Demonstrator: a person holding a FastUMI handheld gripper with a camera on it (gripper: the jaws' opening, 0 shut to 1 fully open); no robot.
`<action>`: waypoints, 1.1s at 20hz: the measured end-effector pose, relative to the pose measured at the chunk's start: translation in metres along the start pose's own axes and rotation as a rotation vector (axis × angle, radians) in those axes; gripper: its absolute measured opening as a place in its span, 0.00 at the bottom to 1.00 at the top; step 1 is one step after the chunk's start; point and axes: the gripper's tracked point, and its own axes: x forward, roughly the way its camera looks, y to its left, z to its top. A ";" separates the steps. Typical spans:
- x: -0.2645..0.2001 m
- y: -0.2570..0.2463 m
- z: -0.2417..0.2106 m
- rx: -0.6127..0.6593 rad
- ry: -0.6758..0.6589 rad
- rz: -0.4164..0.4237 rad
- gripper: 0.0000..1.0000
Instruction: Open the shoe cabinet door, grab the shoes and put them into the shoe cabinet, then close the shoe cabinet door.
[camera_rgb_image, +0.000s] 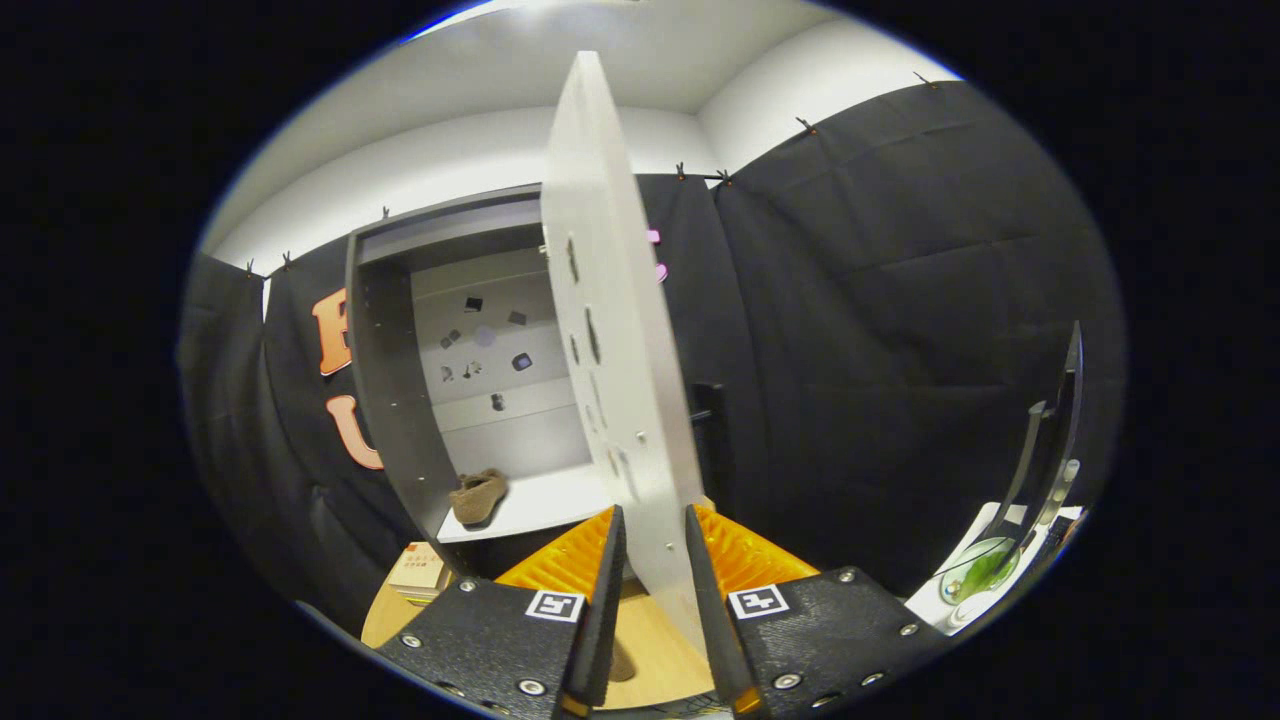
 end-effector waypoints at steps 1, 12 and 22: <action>-0.003 0.016 -0.010 -0.007 0.014 0.039 0.46; 0.024 0.120 -0.146 -0.177 0.183 0.282 0.70; 0.078 0.133 -0.263 -0.180 0.238 0.379 0.70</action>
